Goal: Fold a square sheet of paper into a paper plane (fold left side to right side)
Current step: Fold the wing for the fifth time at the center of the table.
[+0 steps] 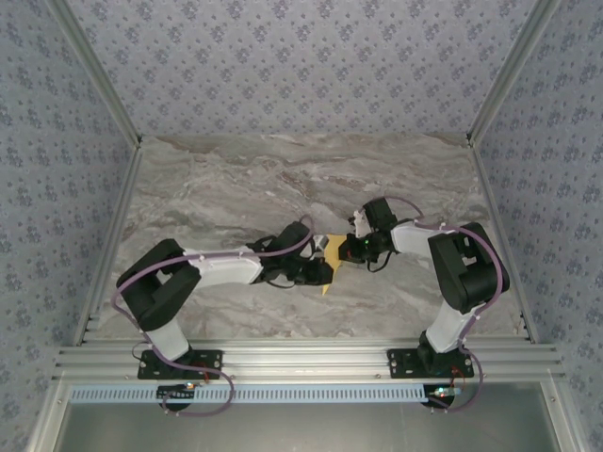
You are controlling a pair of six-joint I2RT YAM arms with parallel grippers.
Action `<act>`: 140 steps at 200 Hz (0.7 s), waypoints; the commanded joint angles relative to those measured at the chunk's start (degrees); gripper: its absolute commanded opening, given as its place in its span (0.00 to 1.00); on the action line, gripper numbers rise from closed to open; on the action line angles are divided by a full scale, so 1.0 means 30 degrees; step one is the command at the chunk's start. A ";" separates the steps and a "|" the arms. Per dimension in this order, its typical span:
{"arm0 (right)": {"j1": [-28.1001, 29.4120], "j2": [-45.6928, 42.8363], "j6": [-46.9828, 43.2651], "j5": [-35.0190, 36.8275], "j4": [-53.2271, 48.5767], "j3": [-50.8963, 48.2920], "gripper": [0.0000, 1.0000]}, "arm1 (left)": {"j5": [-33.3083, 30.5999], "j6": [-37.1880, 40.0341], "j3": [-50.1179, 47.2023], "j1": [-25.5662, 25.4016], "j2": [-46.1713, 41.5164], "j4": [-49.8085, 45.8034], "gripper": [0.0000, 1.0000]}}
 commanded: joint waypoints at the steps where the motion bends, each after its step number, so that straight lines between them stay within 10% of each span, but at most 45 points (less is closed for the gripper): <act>1: -0.0149 0.0837 -0.0417 0.2692 -0.1568 -0.0267 0.02 | 0.0594 0.1126 0.1146 0.0278 0.1463 -0.1064 0.15; 140: -0.0126 0.0947 -0.0673 0.3061 -0.2163 0.0020 0.02 | 0.0128 0.1640 -0.0608 -0.0130 0.2223 -0.2031 0.13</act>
